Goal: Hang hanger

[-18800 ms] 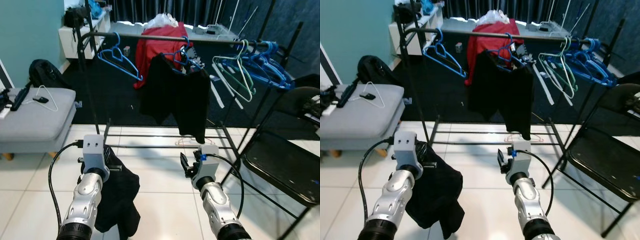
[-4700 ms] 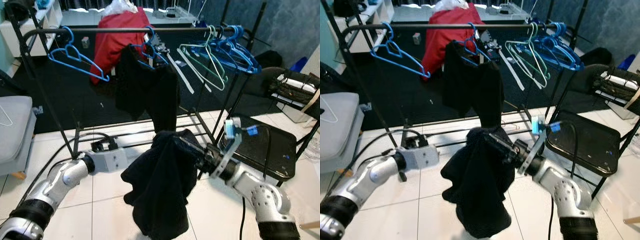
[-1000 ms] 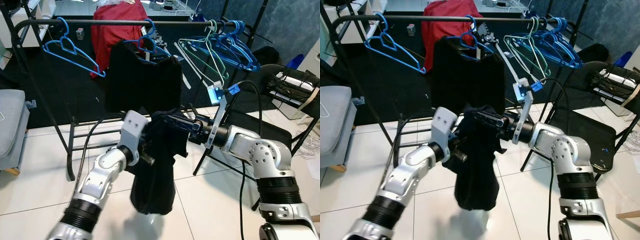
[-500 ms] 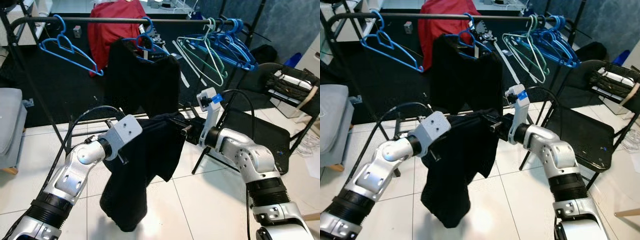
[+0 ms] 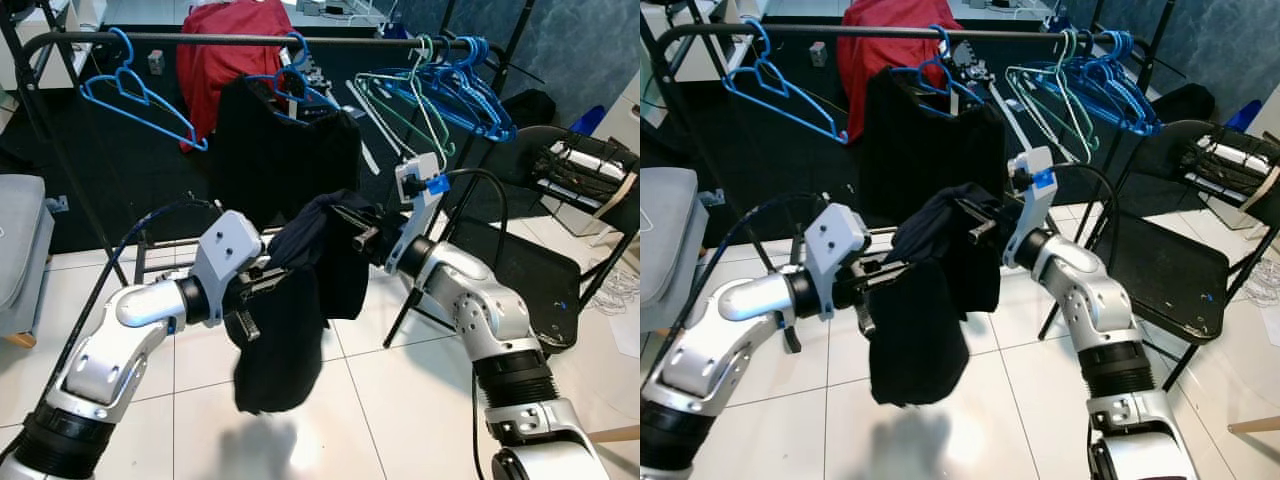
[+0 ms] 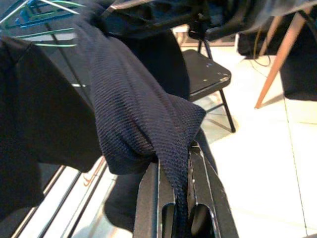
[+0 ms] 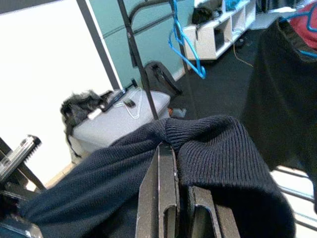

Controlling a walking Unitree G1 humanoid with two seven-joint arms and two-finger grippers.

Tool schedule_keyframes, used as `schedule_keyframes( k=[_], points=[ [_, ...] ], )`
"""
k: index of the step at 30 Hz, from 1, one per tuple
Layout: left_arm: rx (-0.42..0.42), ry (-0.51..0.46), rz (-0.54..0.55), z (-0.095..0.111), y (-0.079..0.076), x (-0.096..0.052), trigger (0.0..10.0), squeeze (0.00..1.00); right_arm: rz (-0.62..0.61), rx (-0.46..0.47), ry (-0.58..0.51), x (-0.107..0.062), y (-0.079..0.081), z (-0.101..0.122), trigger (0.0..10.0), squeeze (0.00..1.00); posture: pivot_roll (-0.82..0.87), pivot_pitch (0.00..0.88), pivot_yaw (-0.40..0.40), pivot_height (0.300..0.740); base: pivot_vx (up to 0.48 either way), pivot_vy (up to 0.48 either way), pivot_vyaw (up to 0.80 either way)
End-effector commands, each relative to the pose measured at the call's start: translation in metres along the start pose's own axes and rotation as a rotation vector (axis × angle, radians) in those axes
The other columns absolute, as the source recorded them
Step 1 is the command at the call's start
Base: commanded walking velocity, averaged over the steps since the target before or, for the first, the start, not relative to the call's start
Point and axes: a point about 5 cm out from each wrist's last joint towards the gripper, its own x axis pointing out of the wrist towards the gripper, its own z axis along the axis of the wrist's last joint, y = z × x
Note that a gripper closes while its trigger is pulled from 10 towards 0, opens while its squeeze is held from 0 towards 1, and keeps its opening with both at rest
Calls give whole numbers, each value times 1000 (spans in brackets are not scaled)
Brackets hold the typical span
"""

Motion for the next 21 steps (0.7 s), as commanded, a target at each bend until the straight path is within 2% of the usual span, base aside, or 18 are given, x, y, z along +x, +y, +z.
schedule_keyframes(
  k=[1,2,9,13,18,19,21],
  points=[
    [-5,29,-115,-3,-12,-2,0,0,-115,-27,-139,-18,-20,25,0,0,-119,110,-73,740,0,0,0],
    [-9,28,-152,-1,-16,-1,0,0,-77,28,-200,-16,-17,32,0,0,-120,106,-72,740,0,0,0],
    [4,53,-177,-4,-19,-1,0,0,-61,65,-235,-16,-16,38,0,0,-119,105,-72,740,0,0,0],
    [10,59,-206,-7,-26,1,0,0,-9,132,-296,-17,-14,50,0,0,-124,90,-67,740,0,0,0],
    [27,64,-213,-6,-26,1,0,0,31,151,-286,-18,-12,52,0,0,-125,87,-68,740,0,0,0],
    [38,76,-212,-6,-25,0,0,0,59,143,-239,-18,-11,50,0,0,-125,85,-67,740,0,0,0],
    [38,76,-212,-6,-25,0,0,0,59,143,-239,-18,-11,50,0,0,-125,85,-67,740,0,0,0]
  ],
)
